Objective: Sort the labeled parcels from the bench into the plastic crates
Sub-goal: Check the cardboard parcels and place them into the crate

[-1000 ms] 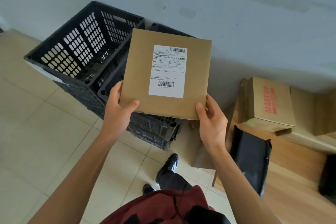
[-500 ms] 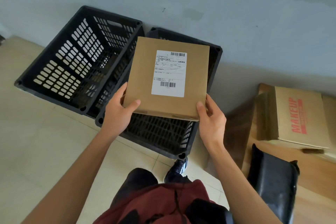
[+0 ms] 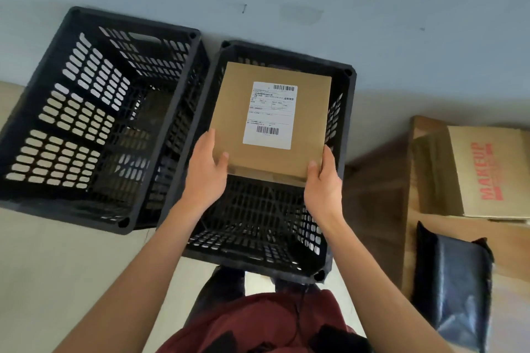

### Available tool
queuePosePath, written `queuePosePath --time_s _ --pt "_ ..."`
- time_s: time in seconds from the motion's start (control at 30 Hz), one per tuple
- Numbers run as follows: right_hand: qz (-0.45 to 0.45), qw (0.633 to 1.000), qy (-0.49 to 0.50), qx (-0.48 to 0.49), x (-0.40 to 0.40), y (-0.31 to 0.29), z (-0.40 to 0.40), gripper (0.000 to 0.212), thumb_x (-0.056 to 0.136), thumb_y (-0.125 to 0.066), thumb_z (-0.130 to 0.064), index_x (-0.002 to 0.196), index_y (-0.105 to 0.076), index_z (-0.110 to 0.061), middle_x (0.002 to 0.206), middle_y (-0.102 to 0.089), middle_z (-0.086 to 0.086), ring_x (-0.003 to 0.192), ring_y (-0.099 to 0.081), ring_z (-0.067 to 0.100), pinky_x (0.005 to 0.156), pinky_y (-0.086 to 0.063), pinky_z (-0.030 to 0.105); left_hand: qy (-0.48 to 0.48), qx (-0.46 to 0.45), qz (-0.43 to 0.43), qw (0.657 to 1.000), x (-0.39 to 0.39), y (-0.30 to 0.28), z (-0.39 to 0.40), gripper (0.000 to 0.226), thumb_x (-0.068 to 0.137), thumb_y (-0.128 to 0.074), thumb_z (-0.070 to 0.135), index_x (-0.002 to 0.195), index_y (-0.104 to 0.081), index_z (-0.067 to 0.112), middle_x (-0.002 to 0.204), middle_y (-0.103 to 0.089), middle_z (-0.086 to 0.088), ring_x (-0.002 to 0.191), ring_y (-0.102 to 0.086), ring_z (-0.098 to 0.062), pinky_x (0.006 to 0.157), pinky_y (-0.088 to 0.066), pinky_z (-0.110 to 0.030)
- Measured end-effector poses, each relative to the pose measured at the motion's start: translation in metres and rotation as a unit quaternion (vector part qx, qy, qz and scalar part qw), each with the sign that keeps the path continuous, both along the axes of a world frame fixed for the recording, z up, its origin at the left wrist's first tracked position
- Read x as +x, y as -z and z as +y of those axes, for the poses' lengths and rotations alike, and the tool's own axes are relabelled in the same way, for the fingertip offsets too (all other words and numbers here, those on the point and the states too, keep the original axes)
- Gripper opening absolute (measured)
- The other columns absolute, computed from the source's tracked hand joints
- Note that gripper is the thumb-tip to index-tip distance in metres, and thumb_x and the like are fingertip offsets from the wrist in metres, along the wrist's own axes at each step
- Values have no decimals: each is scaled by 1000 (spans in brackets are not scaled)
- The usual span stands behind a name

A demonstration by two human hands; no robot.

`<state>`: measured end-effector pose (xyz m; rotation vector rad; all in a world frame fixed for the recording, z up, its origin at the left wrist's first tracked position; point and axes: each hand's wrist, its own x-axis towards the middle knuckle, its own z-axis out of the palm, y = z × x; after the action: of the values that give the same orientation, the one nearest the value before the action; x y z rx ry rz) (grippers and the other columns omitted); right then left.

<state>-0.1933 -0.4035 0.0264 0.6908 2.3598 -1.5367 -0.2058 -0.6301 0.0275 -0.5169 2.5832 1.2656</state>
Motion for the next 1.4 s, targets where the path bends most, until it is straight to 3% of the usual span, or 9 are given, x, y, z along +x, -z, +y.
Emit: queuePosePath --time_s 0.13,0.27,0.37,0.47,0.63,0.77,0.93,1.2,1.4 --pt "-25 999 37 10 -14 23 -13 53 114 -32 -24 165 -18 -24 124 -66 0 83 -61 13 69 -47 23 45 -5 -27 999 -22 27 -5 69 109 -51 20 166 -14 20 173 -12 -6 160 -10 -21 130 -13 -42" --pt "-46 998 41 23 -25 40 -25 53 114 -32 -22 166 -19 -21 136 -56 -2 101 -61 11 89 -46 27 50 -7 -55 997 -34 46 -11 69 109 -51 20 167 -13 21 174 -9 -8 160 -8 -22 130 -12 -42" --pt "-55 997 52 25 -32 58 -30 53 114 -32 -21 165 -20 -20 155 -47 -1 136 -50 17 110 -40 27 59 -4 -85 995 -44 57 -14 68 109 -51 21 167 -15 24 174 -5 -7 161 -5 -23 130 -10 -42" --pt "-65 995 66 23 -35 76 -32 53 114 -33 -22 165 -21 -21 163 -41 0 148 -41 20 124 -35 41 71 -17 -106 992 -51 64 -13 68 109 -52 22 166 -15 27 175 -2 -5 161 -4 -23 131 -11 -46" --pt "-69 994 84 6 -37 91 -34 52 114 -32 -25 165 -20 -25 163 -39 -6 149 -38 13 126 -31 41 89 -37 -115 989 -52 70 -11 71 108 -53 24 166 -14 29 175 7 -2 161 2 -24 130 -8 -47" --pt "-83 994 71 -6 -43 91 -37 53 115 -29 -28 166 -16 -30 136 -43 -19 109 -50 -4 102 -37 20 144 -105 -73 981 -47 68 -10 71 106 -57 29 166 -20 27 174 11 1 160 11 -19 130 -5 -45" --pt "-85 995 51 11 -43 102 -41 55 115 -32 -27 166 -14 -31 121 -52 -10 94 -54 -5 93 -41 23 199 -141 -22 970 -33 67 -9 63 105 -57 27 162 -32 25 175 -4 -1 161 4 -19 129 -12 -50" --pt "-90 995 36 17 -53 109 -31 57 114 -37 -25 166 -17 -34 127 -47 -11 107 -51 6 100 -42 25 300 -203 -125 924 -20 86 -4 68 108 -49 36 166 -15 26 172 23 -1 157 26 -22 127 -10 -52" --pt "-99 994 9 34 -53 113 -35 59 114 -33 -26 166 -6 -37 136 -52 -1 126 -53 20 112 -46 42 315 -221 -131 914 -18 88 -7 71 109 -47 36 167 -7 30 169 30 1 154 32 -21 125 -1 -47"
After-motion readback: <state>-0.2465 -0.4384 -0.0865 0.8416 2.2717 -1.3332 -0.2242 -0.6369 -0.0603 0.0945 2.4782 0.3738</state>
